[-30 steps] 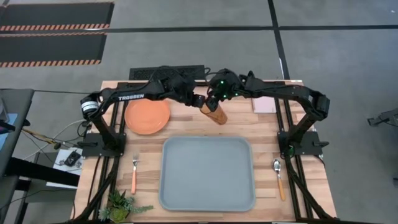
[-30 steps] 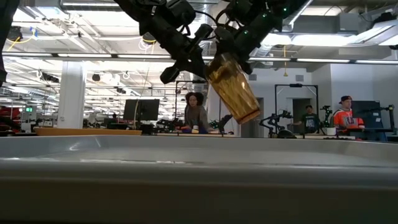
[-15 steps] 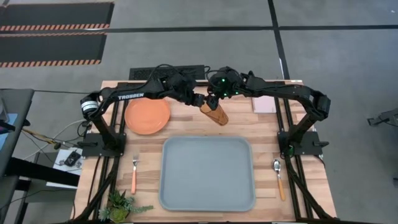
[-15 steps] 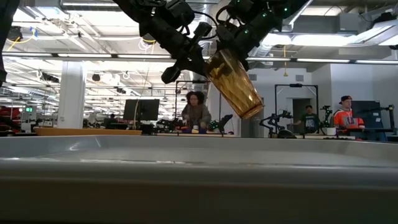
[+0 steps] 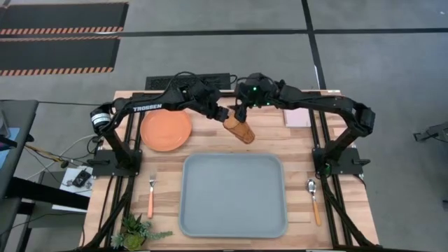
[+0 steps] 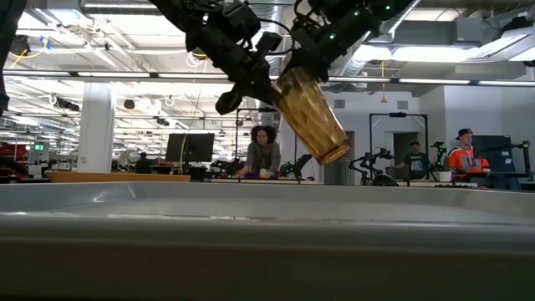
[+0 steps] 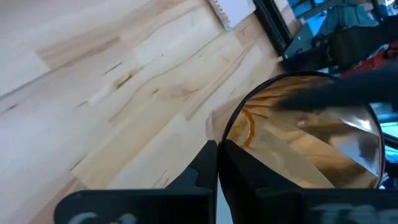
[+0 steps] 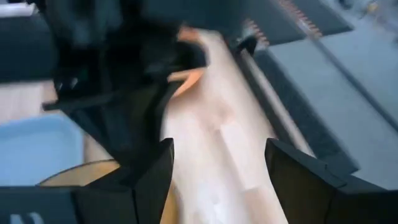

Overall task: Pick and place plate/cup/fork/spoon on tray
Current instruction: Put the brown cup on the blue serving tray, then put the orange plate on the blue serving tray

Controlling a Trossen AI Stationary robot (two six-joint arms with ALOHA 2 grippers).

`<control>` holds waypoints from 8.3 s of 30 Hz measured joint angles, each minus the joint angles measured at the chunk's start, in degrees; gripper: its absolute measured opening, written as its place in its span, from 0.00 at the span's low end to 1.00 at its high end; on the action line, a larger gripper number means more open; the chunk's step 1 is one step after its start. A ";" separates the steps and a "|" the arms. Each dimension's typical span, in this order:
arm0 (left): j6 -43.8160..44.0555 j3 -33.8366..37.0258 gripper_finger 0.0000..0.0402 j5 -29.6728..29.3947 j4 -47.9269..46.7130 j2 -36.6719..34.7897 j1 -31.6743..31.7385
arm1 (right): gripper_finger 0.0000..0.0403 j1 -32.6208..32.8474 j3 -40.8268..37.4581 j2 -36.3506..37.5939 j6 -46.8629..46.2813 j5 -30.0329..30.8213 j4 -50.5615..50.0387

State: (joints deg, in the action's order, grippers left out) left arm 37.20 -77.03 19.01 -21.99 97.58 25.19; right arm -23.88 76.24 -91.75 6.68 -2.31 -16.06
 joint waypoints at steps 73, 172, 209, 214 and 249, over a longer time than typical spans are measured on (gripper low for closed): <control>2.51 -14.91 0.00 -25.88 -37.01 -2.20 -25.31 | 0.68 -14.42 0.08 21.71 2.79 3.74 -39.35; -22.21 -57.92 0.51 -14.82 -45.52 21.25 -17.26 | 0.68 -23.88 0.06 26.83 3.23 5.09 -43.27; -31.11 11.69 0.51 -35.35 -32.54 -11.71 30.29 | 0.68 -23.91 0.06 26.83 -1.28 3.74 -41.23; -36.36 11.69 0.51 -29.14 -32.23 -7.25 35.33 | 0.68 -23.91 0.06 26.82 -1.32 3.73 -40.92; -46.45 11.74 0.39 -27.31 -27.32 4.44 37.64 | 0.68 -23.91 0.06 26.81 -0.20 3.72 -38.61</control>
State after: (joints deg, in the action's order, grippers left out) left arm -9.25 -65.30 -8.29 -49.31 102.02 62.83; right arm -47.79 76.29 -64.95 6.48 1.41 -54.68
